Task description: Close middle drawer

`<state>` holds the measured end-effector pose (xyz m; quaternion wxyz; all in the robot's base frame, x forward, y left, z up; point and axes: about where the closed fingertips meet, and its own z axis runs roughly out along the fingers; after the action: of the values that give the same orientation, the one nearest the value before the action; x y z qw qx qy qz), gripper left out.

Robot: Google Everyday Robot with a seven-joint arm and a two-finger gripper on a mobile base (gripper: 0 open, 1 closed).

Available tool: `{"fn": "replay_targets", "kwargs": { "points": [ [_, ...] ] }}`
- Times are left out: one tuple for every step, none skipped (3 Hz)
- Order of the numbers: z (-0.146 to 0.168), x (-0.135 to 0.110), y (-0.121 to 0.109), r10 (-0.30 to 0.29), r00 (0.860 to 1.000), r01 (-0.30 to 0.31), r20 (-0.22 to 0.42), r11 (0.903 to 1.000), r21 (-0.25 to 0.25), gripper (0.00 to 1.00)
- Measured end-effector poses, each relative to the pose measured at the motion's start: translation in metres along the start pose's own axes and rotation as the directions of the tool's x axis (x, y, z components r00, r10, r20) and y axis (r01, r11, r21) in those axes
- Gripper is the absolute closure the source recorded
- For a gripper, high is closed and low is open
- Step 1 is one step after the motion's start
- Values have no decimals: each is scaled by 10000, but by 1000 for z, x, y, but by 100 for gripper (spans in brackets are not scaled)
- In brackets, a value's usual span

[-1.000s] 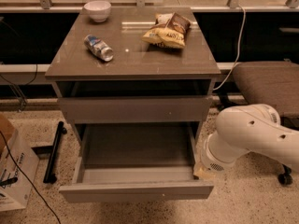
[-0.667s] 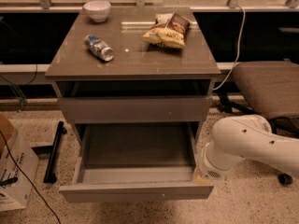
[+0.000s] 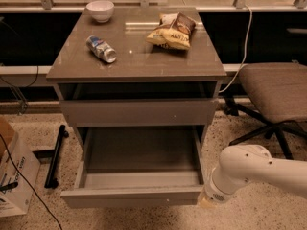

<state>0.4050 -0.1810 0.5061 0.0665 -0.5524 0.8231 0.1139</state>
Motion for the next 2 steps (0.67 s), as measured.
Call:
{"fn": "replay_targets", "kwargs": {
  "points": [
    [35, 16, -4, 795, 9968, -786, 116, 9950, -614, 100],
    [46, 17, -4, 883, 9960, -870, 133, 9934, -751, 100]
  ]
}}
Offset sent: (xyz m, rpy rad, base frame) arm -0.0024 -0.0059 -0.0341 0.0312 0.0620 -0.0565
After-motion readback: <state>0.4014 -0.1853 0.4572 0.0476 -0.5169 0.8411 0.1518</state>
